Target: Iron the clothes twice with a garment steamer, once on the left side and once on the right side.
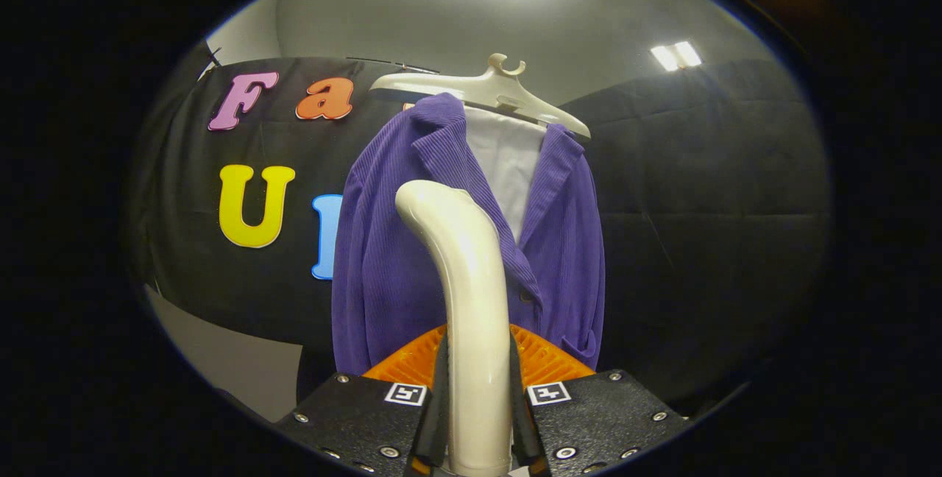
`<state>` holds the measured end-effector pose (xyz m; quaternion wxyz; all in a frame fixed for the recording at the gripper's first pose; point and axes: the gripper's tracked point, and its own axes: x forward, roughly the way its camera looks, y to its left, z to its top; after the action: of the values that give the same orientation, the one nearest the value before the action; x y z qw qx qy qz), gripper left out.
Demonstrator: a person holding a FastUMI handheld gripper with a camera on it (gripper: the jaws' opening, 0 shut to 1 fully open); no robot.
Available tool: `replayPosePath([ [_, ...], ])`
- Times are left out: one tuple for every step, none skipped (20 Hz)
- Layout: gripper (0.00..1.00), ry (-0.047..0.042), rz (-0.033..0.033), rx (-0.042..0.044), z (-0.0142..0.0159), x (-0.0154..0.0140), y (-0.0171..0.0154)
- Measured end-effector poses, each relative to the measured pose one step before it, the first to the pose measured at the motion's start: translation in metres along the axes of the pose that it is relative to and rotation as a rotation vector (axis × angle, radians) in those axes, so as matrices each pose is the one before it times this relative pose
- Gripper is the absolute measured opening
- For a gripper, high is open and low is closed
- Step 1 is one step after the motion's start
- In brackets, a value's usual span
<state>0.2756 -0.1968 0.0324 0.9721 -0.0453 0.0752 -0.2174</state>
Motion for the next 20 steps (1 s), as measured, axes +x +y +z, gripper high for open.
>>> replayPosePath([
  [0.35, 0.01086, 0.00132, -0.00096, -0.00959, -0.00005, -0.00199],
  [0.35, 0.01116, 0.00307, -0.00239, -0.01026, -0.00027, -0.00159],
  [0.35, 0.01241, 0.00219, -0.00273, -0.01055, -0.00018, -0.00182],
  [0.35, 0.01494, 0.00422, -0.00148, -0.01117, -0.00135, -0.00162],
  [0.35, 0.01708, 0.00448, -0.00006, -0.01270, -0.00040, -0.00156],
  [0.35, 0.01924, 0.00671, 0.00176, -0.01324, -0.00161, -0.00142],
  [0.36, 0.02474, 0.01020, 0.00475, -0.01426, -0.00122, -0.00003],
  [0.36, 0.02187, 0.01115, 0.00053, -0.01332, -0.00233, 0.00038],
  [0.36, 0.01992, 0.00796, -0.00553, -0.01273, -0.00058, 0.00024],
  [0.36, 0.01890, 0.00575, -0.00898, -0.01336, -0.00177, 0.00014],
  [0.36, 0.01534, 0.00555, -0.01013, -0.01299, -0.00129, -0.00084],
  [0.36, 0.01596, 0.00523, -0.00884, -0.01254, -0.00158, -0.00076],
  [0.36, 0.02055, 0.00593, -0.00903, -0.01335, -0.00121, -0.00013],
  [0.36, 0.01869, 0.00452, -0.00554, -0.01285, -0.00032, 0.00051],
  [0.36, 0.01684, 0.00487, -0.00455, -0.01160, -0.00075, -0.00017],
  [0.36, 0.01572, 0.00308, -0.00239, -0.01169, -0.00173, -0.00022],
  [0.36, 0.01393, 0.00175, -0.00275, -0.01126, -0.00072, -0.00122],
  [0.36, 0.01766, 0.00452, -0.00401, -0.01262, -0.00108, -0.00001],
  [0.36, 0.02171, 0.00767, -0.00244, -0.01411, -0.00035, -0.00036],
  [0.36, 0.02020, 0.00820, -0.00354, -0.01254, -0.00172, 0.00093],
])
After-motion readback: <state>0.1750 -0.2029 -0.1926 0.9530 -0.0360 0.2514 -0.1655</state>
